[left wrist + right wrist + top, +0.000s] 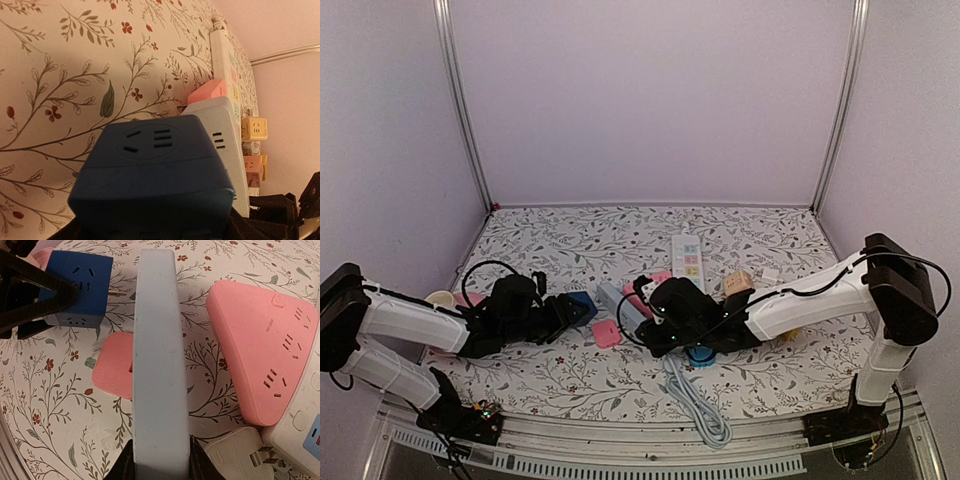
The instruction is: Pull the plug off the socket
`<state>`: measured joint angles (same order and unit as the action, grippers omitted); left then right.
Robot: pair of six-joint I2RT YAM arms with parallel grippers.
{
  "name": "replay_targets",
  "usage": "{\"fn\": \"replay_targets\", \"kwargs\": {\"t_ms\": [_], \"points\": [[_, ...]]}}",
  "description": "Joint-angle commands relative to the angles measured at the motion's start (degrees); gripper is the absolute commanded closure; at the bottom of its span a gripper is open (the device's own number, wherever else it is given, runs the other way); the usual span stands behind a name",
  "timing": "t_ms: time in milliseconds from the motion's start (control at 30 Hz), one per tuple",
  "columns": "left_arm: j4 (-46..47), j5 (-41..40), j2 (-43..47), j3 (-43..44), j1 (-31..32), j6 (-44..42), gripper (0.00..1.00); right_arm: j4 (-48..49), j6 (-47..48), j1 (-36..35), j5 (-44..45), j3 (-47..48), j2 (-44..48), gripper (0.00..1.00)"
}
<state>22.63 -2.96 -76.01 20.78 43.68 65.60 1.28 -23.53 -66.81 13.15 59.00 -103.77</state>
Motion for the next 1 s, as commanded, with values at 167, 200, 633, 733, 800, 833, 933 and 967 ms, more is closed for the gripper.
{"fn": "replay_targets", "kwargs": {"t_ms": [167, 200, 633, 733, 800, 833, 933, 967], "points": [[3.0, 0.5, -0.4, -0.2, -0.8, -0.1, 0.54, -1.4, -2.9, 1.0, 0.3, 3.5, -2.2, 0.93], [3.0, 0.4, -0.5, -0.3, -0.7, -0.2, 0.52, -1.5, -3.0, 1.1, 0.3, 3.6, -2.3, 0.93], [3.1, 0.4, 0.1, -0.5, -0.8, -0.2, 0.30, -1.7, -3.2, 1.2, 0.0, 4.1, -2.5, 0.86], [3.2, 0.4, 0.3, -0.6, -0.7, -0.3, 0.28, -1.8, -3.3, 1.2, 0.0, 4.2, -2.6, 0.86], [3.1, 0.3, 0.4, -0.5, -0.8, -0.3, 0.25, -1.9, -3.4, 1.3, 0.0, 4.3, -2.7, 0.86], [3.1, 0.4, 0.4, -0.5, -0.7, -0.4, 0.24, -1.9, -3.4, 1.3, 0.0, 4.3, -2.8, 0.86], [3.0, 0.4, 0.7, -0.6, -0.7, -0.3, 0.18, -1.9, -3.4, 1.3, 0.0, 4.3, -2.7, 0.86], [2.9, 0.3, 0.9, -0.6, -0.7, -0.4, 0.17, -2.0, -3.4, 1.3, 0.0, 4.3, -2.7, 0.86]]}}
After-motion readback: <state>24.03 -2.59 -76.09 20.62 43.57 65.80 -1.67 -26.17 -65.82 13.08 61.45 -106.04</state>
